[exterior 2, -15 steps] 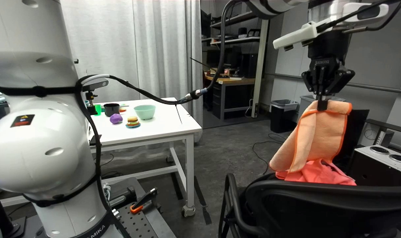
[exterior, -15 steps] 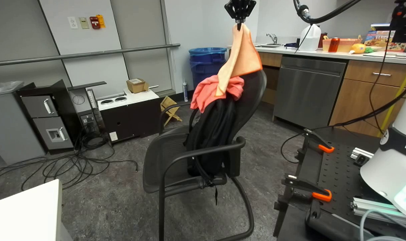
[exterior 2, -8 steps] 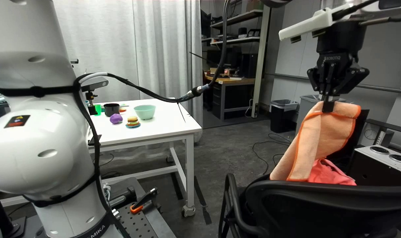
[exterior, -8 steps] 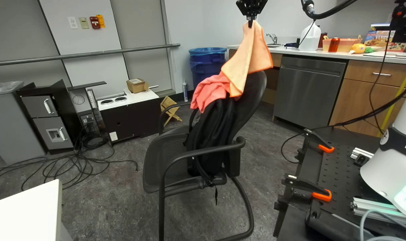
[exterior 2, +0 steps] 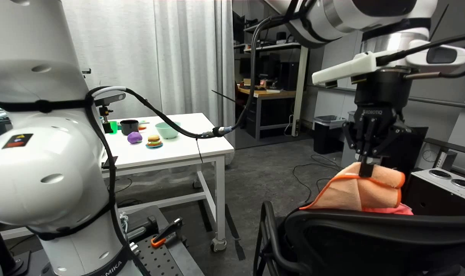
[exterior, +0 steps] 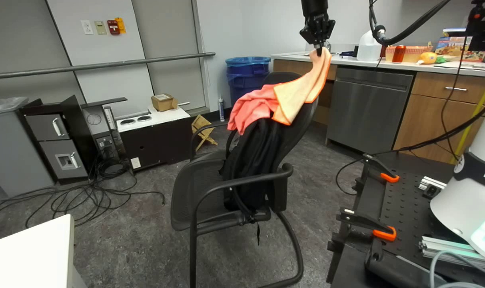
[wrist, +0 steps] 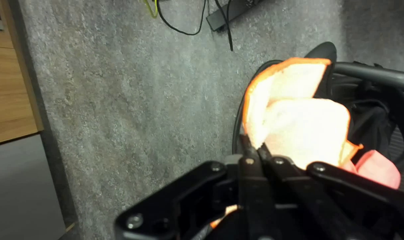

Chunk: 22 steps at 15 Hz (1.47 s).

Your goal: Take the towel and the shirt off the bag and put them on the back of the chair

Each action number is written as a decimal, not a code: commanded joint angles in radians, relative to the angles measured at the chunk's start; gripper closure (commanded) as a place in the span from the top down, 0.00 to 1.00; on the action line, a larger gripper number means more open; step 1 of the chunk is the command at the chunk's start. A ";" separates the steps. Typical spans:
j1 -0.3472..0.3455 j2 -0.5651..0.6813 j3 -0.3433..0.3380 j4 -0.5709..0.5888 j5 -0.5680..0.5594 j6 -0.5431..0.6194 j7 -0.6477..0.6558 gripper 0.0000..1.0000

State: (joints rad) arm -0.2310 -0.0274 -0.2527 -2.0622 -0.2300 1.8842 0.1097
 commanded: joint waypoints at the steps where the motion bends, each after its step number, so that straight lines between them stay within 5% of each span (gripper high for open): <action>1: -0.015 -0.021 -0.005 -0.049 -0.072 -0.001 -0.013 0.00; 5: -0.028 -0.011 -0.013 -0.070 -0.166 0.041 0.020 0.00; 6: -0.032 -0.005 -0.015 -0.071 -0.185 0.043 0.025 0.27; 7: -0.036 -0.002 -0.017 -0.073 -0.202 0.049 0.034 0.28; 17: -0.027 0.003 -0.012 -0.069 -0.166 0.121 0.048 1.00; 22: 0.000 0.012 0.022 -0.063 -0.033 0.206 0.040 1.00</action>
State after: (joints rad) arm -0.2489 -0.0155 -0.2478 -2.1271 -0.3335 2.0504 0.1431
